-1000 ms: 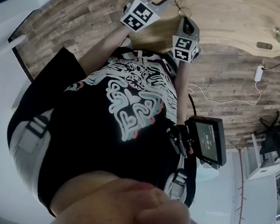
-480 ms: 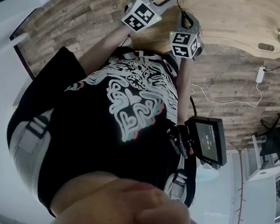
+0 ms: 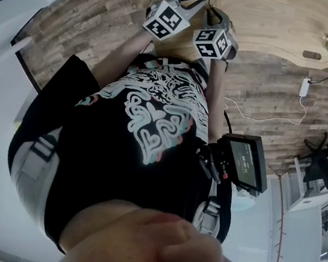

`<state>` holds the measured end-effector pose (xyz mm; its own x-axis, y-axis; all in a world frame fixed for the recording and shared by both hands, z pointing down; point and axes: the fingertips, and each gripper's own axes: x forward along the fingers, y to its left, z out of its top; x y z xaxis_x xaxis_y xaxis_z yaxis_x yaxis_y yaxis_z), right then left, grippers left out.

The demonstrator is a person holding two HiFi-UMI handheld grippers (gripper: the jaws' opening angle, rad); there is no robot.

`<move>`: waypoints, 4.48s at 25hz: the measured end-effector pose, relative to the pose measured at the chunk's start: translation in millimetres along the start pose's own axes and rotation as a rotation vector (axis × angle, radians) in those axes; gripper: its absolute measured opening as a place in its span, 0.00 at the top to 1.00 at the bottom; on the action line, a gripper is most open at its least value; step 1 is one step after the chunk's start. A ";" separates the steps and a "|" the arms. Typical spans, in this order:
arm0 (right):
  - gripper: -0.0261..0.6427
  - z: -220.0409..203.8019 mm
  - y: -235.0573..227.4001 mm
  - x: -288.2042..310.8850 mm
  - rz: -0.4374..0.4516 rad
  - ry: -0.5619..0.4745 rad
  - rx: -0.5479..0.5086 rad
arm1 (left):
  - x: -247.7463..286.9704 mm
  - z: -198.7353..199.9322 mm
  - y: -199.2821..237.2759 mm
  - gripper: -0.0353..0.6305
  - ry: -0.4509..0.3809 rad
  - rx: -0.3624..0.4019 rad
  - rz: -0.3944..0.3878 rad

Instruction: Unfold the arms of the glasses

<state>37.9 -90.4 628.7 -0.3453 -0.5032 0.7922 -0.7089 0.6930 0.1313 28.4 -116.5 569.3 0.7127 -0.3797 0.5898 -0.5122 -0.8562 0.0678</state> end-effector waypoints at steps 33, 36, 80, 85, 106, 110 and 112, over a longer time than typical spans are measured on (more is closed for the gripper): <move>0.95 8.0 -2.6 -2.5 -0.005 -0.064 -0.066 | -3.4 -12.1 1.8 0.95 0.025 -0.007 -0.002; 0.95 12.3 -8.9 -10.6 -0.018 -0.123 -0.041 | -4.7 -7.5 4.5 0.95 0.024 -0.002 -0.001; 0.95 47.3 -32.9 -143.0 0.007 -0.690 0.423 | -61.2 29.3 20.2 0.94 -0.115 -0.072 0.074; 0.95 48.6 -34.4 -150.0 -0.025 -0.704 0.430 | -66.5 39.9 12.7 0.94 -0.136 0.004 0.077; 0.96 51.5 -32.3 -155.3 -0.094 -0.704 0.432 | -74.8 43.3 10.2 0.94 -0.145 0.003 0.058; 0.96 51.6 -33.2 -155.3 -0.092 -0.705 0.436 | -75.6 42.7 11.3 0.94 -0.143 0.002 0.057; 0.96 51.3 -34.3 -154.4 -0.091 -0.703 0.437 | -74.7 42.8 11.5 0.94 -0.141 0.001 0.056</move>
<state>83.9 -62.9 471.3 -0.4759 -0.8530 0.2141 -0.8775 0.4442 -0.1808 -10.2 -112.9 491.6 0.7433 -0.4724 0.4736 -0.5525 -0.8327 0.0367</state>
